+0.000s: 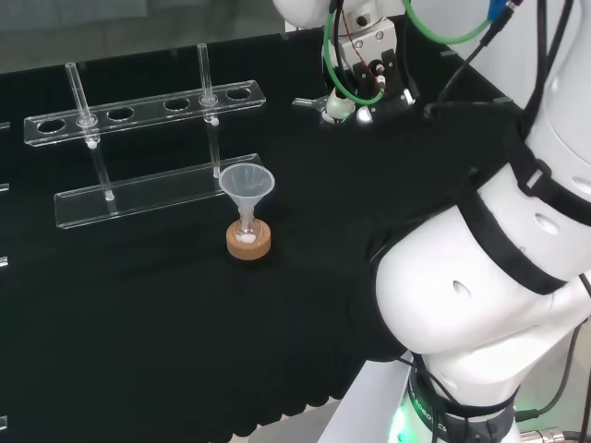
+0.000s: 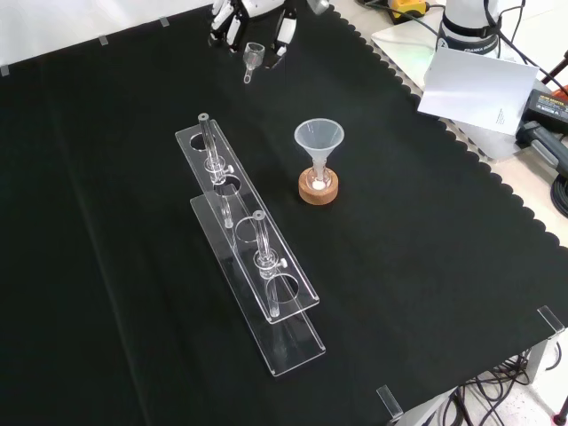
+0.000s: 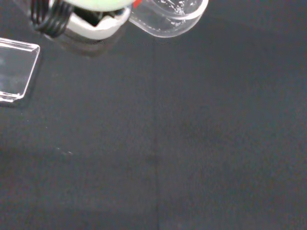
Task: Put the weighing funnel back on the table.
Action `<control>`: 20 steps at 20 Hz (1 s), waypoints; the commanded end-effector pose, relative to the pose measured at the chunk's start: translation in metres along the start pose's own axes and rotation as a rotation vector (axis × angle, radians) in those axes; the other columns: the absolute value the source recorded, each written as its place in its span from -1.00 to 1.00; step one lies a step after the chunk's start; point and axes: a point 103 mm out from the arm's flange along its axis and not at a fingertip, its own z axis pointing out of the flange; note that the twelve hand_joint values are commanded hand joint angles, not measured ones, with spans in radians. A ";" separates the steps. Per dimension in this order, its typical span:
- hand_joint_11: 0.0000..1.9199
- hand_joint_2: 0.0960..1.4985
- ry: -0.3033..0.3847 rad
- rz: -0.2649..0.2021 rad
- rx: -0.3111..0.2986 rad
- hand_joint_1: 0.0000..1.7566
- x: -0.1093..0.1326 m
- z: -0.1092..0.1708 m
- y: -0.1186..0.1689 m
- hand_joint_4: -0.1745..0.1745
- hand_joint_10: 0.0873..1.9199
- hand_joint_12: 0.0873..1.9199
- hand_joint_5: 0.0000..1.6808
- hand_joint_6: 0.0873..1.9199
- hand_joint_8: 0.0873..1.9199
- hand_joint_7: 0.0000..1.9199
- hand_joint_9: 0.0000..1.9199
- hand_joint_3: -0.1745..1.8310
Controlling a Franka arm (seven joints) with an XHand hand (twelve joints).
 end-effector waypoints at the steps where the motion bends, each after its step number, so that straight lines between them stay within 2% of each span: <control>1: -0.22 -0.09 0.011 -0.004 -0.002 0.27 -0.008 0.020 0.038 1.00 -0.77 0.07 0.49 -0.38 -0.39 -0.40 -0.03 -0.31; 12: -0.21 -0.09 0.007 -0.035 0.056 0.27 -0.007 0.058 0.102 1.00 -0.76 0.07 0.49 -0.38 -0.39 -0.40 -0.03 -0.31; 20: -0.21 -0.09 0.003 -0.054 0.085 0.27 -0.009 0.084 0.133 1.00 -0.76 0.07 0.49 -0.38 -0.38 -0.40 -0.02 -0.31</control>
